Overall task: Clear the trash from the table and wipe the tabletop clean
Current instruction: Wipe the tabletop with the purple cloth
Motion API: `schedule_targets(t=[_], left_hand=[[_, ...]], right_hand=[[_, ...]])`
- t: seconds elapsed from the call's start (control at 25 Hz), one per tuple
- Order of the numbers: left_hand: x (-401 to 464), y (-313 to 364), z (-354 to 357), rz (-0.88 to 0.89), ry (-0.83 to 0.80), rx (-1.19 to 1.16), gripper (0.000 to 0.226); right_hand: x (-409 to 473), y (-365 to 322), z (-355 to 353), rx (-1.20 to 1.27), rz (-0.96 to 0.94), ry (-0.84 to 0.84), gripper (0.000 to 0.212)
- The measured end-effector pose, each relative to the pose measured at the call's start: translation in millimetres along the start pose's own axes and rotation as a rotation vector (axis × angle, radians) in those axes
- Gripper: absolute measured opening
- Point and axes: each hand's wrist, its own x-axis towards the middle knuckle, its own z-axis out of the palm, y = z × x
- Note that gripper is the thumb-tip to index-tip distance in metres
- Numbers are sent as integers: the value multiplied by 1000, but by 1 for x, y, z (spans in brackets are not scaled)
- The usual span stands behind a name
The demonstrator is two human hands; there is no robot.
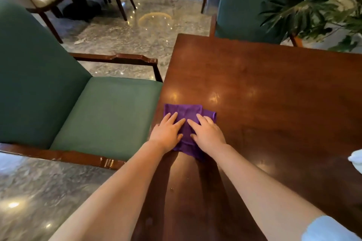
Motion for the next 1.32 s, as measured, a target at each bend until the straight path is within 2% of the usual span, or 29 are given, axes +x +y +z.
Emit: schedule_targets(t=[0.08, 0.16, 0.24, 0.4, 0.48, 0.64, 0.72, 0.8, 0.88, 0.96, 1.04, 1.12, 1.2, 1.32], left_hand=[[0, -3, 9, 31, 127, -77, 50], [-2, 3, 12, 75, 251, -204, 33], [-4, 8, 8, 93, 277, -259, 20], [-8, 16, -4, 118, 316, -276, 15], [-20, 27, -8, 185, 332, -281, 14], [-64, 37, 6, 292, 251, -270, 14], [-87, 33, 18, 289, 135, -221, 16], [-106, 26, 20, 267, 93, -212, 23], [-111, 12, 11, 210, 251, -220, 36], [-101, -4, 0, 138, 412, -157, 49], [-88, -19, 2, 84, 346, -64, 60], [-79, -30, 22, 86, 203, -30, 67], [-79, -34, 45, 89, 125, -18, 71], [-85, -36, 59, 96, 187, 19, 69]], right_hand=[[-2, 3, 6, 22, -9, 71, 44], [-8, 3, 9, 85, -26, 175, 33], [-11, 2, 8, 124, -49, 212, 24], [-15, 8, -12, 134, -41, 179, 19], [-33, 16, -25, 166, -18, 137, 17], [-82, 11, -31, 162, -34, -28, 18], [-98, 3, -17, 90, -47, -58, 24], [-109, -6, 4, 51, -90, 57, 34], [-112, -14, 23, 76, -147, 167, 45], [-108, -20, 39, 73, -223, 156, 58], [-102, -28, 53, 17, -283, 105, 68], [-100, -32, 66, -58, -256, 90, 72], [-105, -31, 73, -70, -216, 116, 72], [-128, -27, 82, -74, -173, 160, 69]])
